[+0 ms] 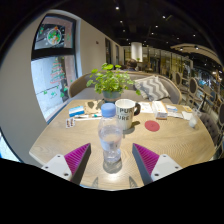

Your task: Pour water

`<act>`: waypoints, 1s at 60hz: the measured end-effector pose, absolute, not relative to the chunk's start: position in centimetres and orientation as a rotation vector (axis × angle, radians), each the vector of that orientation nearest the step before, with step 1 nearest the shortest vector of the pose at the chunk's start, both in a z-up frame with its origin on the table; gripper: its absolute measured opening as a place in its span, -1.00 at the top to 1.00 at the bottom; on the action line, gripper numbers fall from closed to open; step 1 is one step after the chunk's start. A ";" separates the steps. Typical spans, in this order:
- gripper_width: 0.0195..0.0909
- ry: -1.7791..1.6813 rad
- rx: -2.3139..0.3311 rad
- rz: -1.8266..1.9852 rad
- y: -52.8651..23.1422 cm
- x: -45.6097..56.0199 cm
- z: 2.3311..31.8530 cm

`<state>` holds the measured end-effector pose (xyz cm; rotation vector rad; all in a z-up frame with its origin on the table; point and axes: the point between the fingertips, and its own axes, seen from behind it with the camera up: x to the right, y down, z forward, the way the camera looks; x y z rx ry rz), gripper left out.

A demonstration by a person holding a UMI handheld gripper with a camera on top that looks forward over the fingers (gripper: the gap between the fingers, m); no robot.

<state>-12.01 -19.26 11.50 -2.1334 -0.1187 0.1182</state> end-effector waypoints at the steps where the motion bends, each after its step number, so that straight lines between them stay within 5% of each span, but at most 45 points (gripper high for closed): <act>1: -0.84 -0.115 -2.131 0.113 -18.7 -12.3 11.4; 11: -0.70 -0.113 -2.103 0.075 -13.8 -13.1 8.6; 20: 0.12 -0.115 -2.100 0.039 -12.0 -13.1 6.7; 29: 0.37 -0.091 -2.088 0.056 -11.8 -13.2 6.9; 41: 0.60 -0.124 -2.080 0.054 -12.3 -13.6 7.7; 60: 0.60 -0.129 -2.037 -0.060 -10.6 -8.6 14.8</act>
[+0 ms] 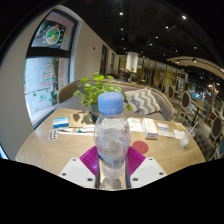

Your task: Pour water

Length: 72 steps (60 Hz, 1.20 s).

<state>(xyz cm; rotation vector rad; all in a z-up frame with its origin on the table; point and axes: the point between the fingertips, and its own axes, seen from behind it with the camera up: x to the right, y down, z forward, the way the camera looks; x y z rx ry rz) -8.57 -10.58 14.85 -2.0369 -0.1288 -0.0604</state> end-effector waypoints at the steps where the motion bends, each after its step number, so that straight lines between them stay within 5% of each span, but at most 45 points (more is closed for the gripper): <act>1: 0.60 -0.133 -2.034 -0.079 -10.3 -7.9 15.3; 26: 0.60 -0.540 -1.926 -0.769 1.4 6.9 21.4; 48: 0.61 -1.274 -1.483 -1.382 8.8 4.7 20.2; 72: 0.61 -1.454 -1.355 -1.560 9.8 5.0 19.4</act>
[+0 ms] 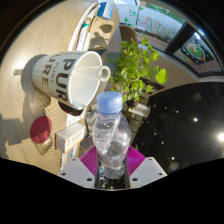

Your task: Pour water

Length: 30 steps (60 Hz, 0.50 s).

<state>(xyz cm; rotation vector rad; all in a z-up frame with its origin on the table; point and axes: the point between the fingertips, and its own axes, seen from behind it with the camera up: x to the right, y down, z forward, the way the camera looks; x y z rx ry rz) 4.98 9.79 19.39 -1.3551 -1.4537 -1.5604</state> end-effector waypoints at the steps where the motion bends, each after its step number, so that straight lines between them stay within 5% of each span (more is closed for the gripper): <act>1: 0.61 -1.450 -1.359 -1.555 9.8 5.0 19.4; 30: 0.60 -0.745 -1.812 -0.679 7.9 4.4 23.5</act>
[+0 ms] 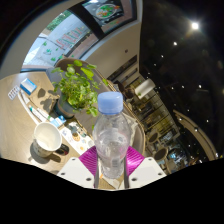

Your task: Pour water

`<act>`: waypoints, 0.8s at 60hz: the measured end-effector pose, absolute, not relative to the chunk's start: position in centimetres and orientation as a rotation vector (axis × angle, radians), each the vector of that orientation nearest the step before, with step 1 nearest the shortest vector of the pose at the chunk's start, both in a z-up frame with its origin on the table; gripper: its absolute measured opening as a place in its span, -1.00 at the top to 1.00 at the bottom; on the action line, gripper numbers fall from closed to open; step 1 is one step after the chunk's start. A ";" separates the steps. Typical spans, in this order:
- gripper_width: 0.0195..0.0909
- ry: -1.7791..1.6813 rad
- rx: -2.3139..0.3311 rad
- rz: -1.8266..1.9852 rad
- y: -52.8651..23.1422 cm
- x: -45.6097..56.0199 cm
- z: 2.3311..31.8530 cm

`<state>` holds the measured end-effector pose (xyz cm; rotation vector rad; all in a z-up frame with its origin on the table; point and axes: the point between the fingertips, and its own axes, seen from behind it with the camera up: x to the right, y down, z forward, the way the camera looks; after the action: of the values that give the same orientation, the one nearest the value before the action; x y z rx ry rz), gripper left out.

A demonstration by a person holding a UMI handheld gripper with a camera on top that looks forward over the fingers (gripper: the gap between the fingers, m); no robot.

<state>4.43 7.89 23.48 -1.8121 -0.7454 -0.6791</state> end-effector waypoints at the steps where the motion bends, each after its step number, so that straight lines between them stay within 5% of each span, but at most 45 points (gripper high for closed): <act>1: 0.60 -0.715 -1.827 -0.635 7.8 4.5 23.5; 19: 0.60 -0.326 -2.001 -0.025 7.2 5.1 18.2; 48: 0.52 -0.242 -2.123 0.156 6.8 5.7 6.4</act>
<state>5.65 6.82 6.36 -2.1234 -0.2420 0.1561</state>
